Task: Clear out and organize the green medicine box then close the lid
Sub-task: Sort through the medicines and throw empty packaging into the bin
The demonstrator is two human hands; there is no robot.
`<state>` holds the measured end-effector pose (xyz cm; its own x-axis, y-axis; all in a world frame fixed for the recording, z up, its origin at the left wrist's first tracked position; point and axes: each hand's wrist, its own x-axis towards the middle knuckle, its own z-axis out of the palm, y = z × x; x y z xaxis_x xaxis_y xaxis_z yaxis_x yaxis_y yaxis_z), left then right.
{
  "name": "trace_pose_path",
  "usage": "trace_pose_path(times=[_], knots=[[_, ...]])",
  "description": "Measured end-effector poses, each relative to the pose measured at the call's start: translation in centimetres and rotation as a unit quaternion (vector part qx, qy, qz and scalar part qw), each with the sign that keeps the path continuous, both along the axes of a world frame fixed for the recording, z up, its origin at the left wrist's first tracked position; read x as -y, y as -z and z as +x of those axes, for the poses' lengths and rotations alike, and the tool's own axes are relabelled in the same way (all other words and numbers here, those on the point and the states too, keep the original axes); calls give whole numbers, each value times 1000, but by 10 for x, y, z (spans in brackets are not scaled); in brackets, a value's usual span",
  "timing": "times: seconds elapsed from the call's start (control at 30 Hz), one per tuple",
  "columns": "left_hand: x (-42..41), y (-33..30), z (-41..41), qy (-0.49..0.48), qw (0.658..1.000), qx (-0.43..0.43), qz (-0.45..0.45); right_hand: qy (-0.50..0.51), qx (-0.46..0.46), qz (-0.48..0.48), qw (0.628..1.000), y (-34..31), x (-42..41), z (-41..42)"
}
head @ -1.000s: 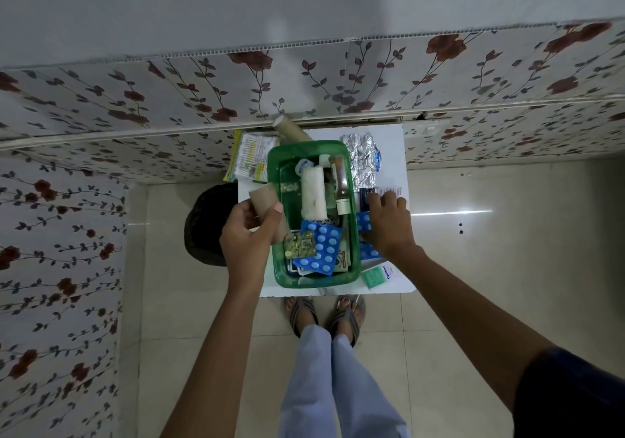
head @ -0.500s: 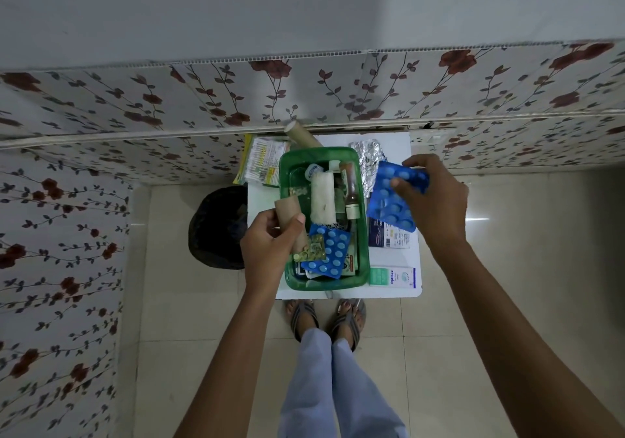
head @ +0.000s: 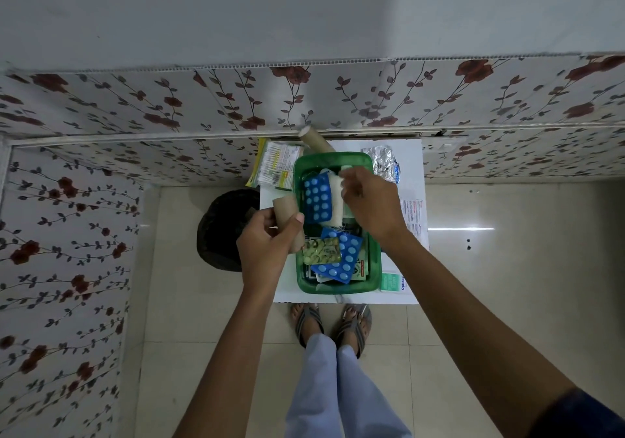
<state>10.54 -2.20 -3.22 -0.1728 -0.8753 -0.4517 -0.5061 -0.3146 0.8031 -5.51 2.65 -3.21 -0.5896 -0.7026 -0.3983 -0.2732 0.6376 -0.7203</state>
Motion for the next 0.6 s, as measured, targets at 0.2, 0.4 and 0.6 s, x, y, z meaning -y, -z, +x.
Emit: trace_pose_path(times=[0.2, 0.4, 0.6], knots=[[-18, -3, -17, 112, 994, -10, -9, -10, 220, -2, 975, -14, -17, 17], [-19, -1, -17, 200, 980, -15, -10, 12, 150, 42, 988, -3, -23, 7], [-4, 7, 11, 53, 998, -22, 10, -72, 89, 120, 986, 6, -26, 19]])
